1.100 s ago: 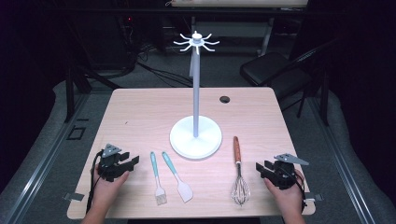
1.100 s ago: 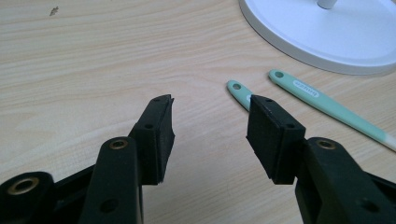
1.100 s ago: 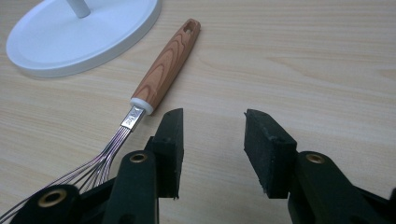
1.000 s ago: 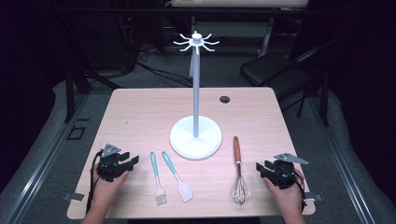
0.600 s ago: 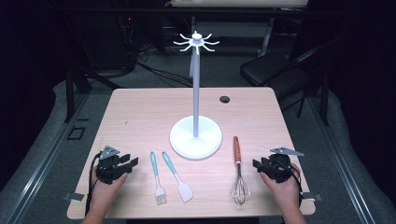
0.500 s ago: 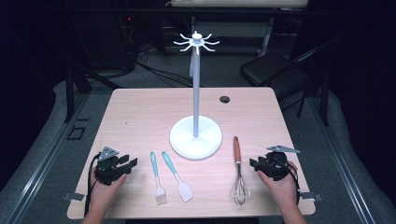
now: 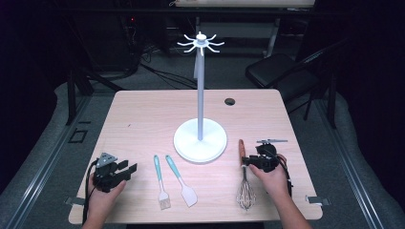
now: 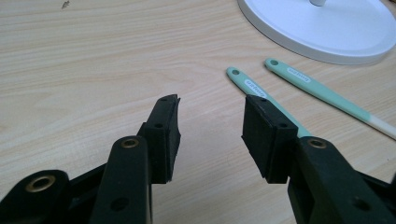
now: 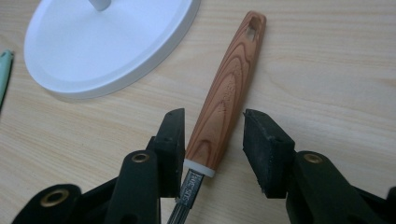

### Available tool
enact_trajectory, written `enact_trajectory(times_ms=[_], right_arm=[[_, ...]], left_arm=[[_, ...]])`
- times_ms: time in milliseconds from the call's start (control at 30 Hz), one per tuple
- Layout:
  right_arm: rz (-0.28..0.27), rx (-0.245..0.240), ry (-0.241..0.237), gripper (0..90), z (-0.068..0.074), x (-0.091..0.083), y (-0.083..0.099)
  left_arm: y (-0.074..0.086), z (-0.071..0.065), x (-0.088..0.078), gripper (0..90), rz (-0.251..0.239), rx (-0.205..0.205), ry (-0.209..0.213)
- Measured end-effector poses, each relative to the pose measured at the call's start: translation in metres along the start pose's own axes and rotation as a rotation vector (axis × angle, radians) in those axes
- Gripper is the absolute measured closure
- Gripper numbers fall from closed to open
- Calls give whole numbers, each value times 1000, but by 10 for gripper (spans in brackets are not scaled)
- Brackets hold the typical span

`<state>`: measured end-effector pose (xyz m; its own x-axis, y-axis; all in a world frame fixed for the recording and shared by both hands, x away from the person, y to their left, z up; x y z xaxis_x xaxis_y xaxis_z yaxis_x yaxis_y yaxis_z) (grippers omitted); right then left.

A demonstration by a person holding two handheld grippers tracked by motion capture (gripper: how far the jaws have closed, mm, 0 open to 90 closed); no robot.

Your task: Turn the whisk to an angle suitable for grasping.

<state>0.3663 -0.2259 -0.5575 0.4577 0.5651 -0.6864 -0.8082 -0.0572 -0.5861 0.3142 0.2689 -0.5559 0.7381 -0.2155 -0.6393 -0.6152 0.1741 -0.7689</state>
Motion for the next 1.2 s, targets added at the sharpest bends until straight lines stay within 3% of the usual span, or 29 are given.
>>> enact_trajectory(times_ms=[233, 567, 733, 767, 833, 1200], right_arm=[[48, 12, 14, 606, 2, 9, -8], [98, -13, 108, 615, 13, 20, -16], [118, -1, 130, 629, 12, 24, -16], [102, 9, 126, 626, 11, 27, -15], [126, 10, 129, 626, 10, 26, -16], [139, 38, 139, 613, 10, 31, -16]], left_arm=[[0, 1, 0, 555, 3, 3, -3], [1, -1, 0, 552, -1, 2, -1], [1, 1, 0, 551, -1, 2, -2], [1, 1, 0, 552, 0, 3, -2], [1, 1, 0, 551, 2, 0, -1], [1, 0, 1, 552, 1, 1, 0]])
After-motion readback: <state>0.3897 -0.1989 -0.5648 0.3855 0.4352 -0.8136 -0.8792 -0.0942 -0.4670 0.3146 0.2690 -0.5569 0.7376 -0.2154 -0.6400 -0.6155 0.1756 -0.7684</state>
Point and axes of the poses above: each handheld gripper's, and its own axes: x roughly forward along the jaws, y roughly out of its underside, z roughly to its left, the point moved 1 cm from there along x, roughly forward along the jaws, and after that the axes turned 11 degrees about -y, right-handed, at the moved point
